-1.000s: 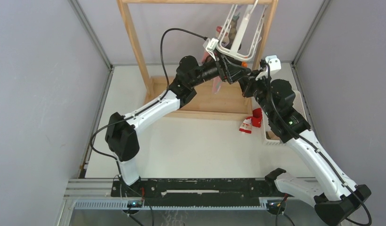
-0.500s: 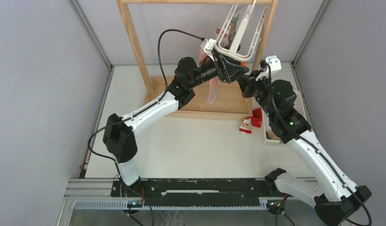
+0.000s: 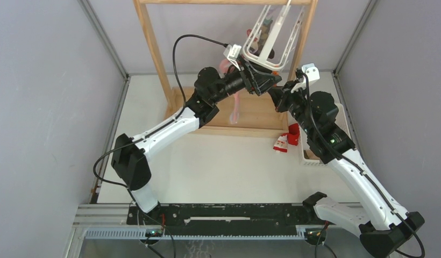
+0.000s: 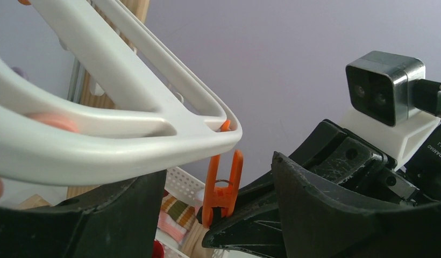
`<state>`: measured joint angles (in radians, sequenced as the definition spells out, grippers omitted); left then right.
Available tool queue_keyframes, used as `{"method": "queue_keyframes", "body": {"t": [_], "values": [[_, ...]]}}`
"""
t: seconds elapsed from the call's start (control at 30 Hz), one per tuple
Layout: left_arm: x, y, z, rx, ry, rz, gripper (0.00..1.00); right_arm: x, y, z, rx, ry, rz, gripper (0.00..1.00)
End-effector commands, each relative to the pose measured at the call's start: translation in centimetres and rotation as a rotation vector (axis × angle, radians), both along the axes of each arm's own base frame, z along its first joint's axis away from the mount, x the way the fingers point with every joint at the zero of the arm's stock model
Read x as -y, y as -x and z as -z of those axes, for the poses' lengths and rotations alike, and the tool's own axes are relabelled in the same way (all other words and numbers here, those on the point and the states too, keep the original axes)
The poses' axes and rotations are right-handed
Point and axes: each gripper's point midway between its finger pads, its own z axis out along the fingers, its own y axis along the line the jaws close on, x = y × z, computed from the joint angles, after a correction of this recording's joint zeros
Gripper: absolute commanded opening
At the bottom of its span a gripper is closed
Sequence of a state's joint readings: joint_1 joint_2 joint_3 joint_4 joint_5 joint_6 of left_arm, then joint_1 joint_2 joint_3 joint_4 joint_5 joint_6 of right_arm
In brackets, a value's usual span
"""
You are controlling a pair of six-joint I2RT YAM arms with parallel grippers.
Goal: Clip the socks to the hanger
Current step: Open the clamp at the hanger.
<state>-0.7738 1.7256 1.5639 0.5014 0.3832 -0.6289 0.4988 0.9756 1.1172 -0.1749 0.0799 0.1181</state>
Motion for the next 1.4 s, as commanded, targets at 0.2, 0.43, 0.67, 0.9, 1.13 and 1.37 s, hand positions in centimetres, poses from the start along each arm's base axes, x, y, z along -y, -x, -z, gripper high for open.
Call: {"method": "queue_keyframes", "body": {"t": [0.2,0.43,0.67,0.9,1.13,1.37], "values": [[-2.5,-0.1,-5.1,0.089,0.109,-0.076,0.6,0.4,-0.2,0.2,-0.01,-0.013,0.024,0.0],[-1.7,0.1,-4.9,0.089,0.09,-0.034,0.6,0.3,-0.2,0.3,-0.011,-0.01,0.018,0.0],[-0.5,0.4,-4.1,0.075,0.065,0.03,0.63,0.3,-0.2,0.3,-0.011,-0.01,0.016,0.0],[0.5,0.3,-3.1,0.052,0.034,0.053,0.62,0.3,-0.1,0.1,-0.007,-0.014,0.013,0.0],[0.7,0.2,-3.0,0.049,0.035,0.05,0.57,0.3,0.0,0.1,-0.008,-0.015,0.01,0.0],[1.0,0.2,-3.1,0.042,0.03,0.066,0.52,0.2,0.0,0.1,-0.008,-0.017,0.003,0.0]]}}
